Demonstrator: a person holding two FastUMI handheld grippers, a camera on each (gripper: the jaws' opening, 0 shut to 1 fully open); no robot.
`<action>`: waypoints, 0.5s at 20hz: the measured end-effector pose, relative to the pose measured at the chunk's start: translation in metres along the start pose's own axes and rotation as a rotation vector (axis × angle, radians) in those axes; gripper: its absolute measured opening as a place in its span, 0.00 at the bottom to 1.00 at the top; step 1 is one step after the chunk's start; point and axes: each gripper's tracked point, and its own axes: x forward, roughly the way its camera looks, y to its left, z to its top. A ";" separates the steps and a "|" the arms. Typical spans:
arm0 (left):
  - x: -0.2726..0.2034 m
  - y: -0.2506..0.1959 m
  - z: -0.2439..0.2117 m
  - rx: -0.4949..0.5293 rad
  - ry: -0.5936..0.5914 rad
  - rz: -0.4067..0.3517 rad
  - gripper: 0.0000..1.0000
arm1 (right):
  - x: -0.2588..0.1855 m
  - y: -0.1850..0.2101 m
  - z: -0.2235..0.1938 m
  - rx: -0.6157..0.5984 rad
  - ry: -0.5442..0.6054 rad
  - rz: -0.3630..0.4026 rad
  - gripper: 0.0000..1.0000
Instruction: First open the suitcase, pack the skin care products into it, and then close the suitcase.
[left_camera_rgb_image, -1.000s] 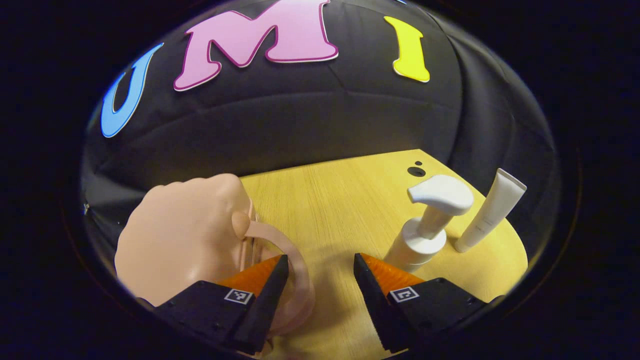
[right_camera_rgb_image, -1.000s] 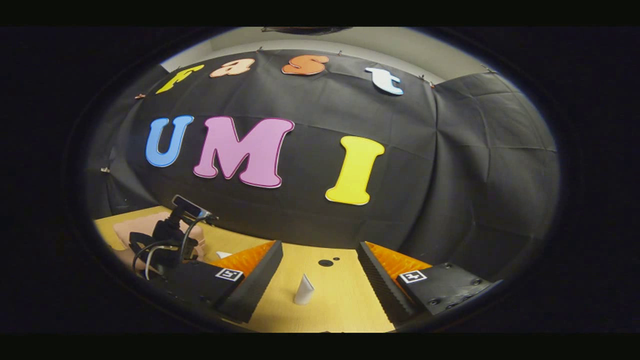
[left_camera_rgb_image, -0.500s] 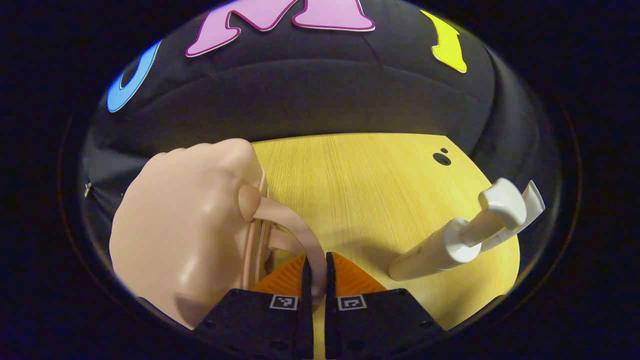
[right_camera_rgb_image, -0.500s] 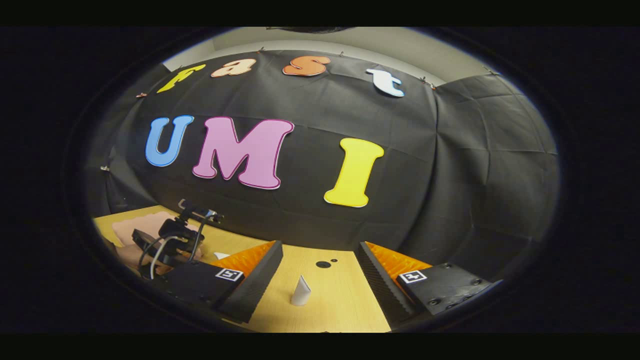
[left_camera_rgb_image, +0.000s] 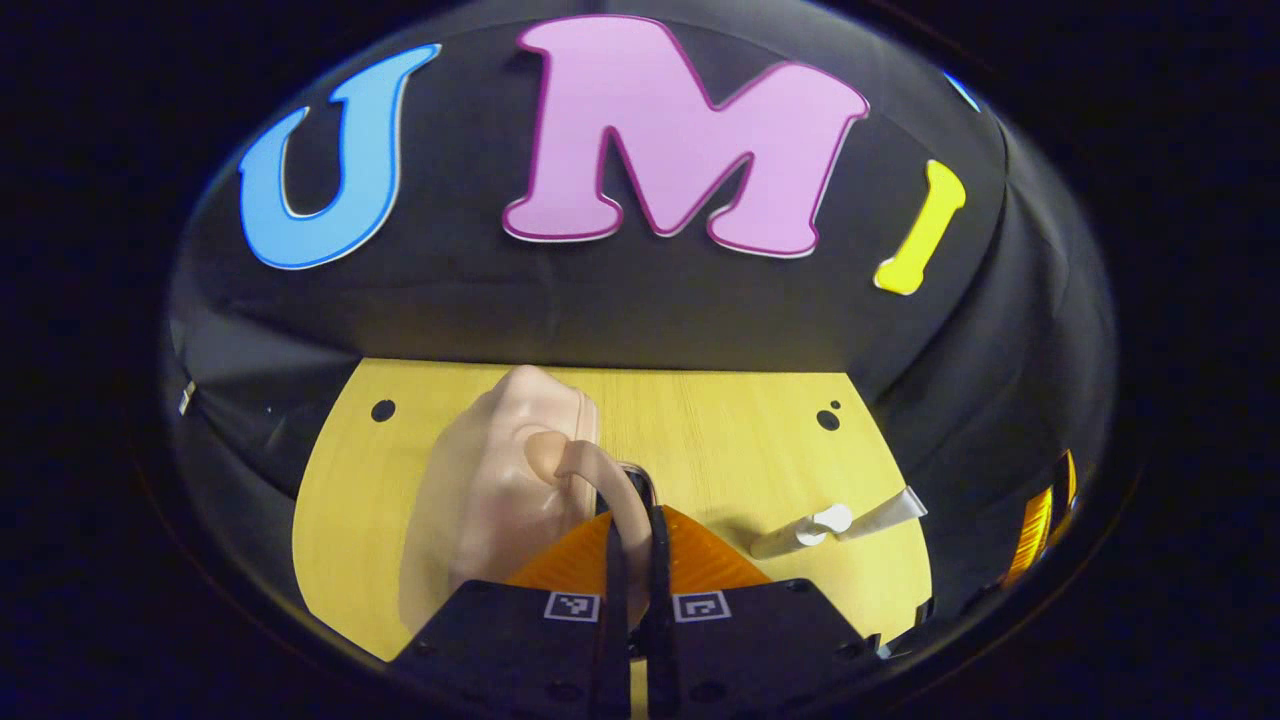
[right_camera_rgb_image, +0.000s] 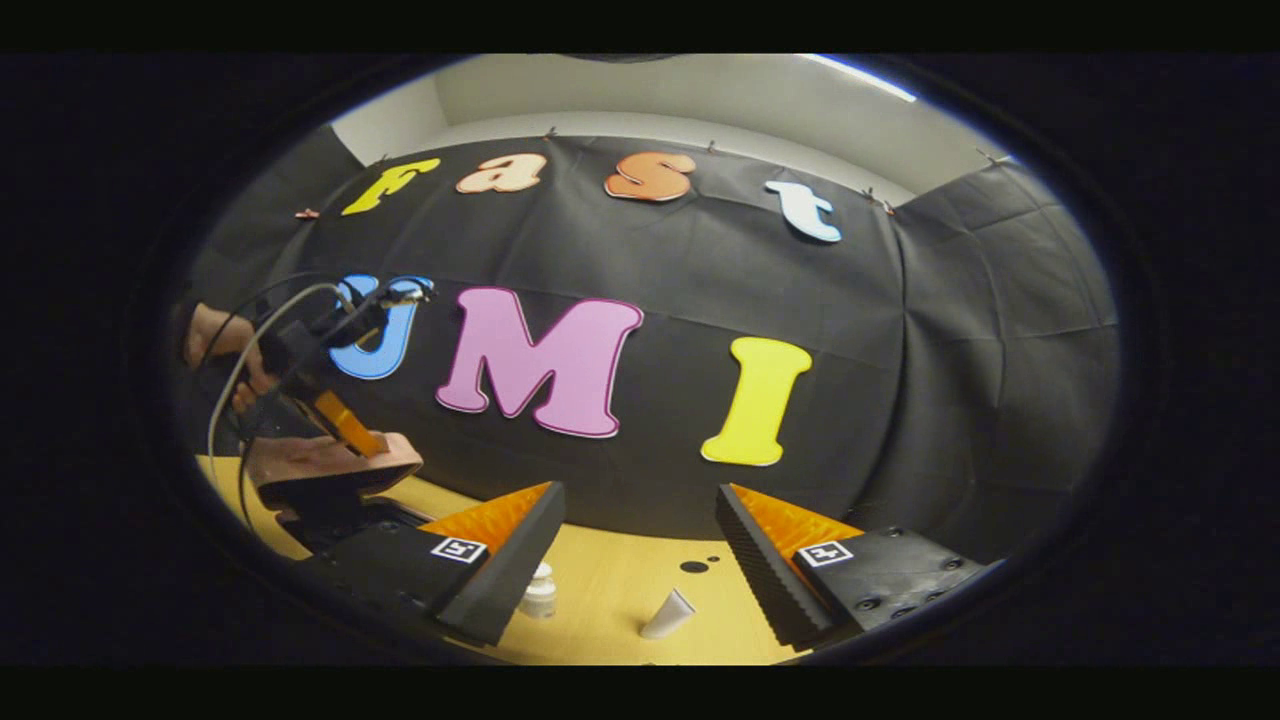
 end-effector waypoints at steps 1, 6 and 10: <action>-0.010 0.020 0.001 -0.001 -0.010 -0.006 0.12 | -0.001 0.004 0.001 -0.009 0.000 0.009 0.96; -0.042 0.118 0.023 0.116 -0.058 0.095 0.12 | -0.004 0.022 0.008 -0.024 0.011 0.016 0.96; -0.045 0.199 0.029 0.184 -0.093 0.186 0.12 | -0.006 0.038 0.007 -0.042 0.027 0.010 0.96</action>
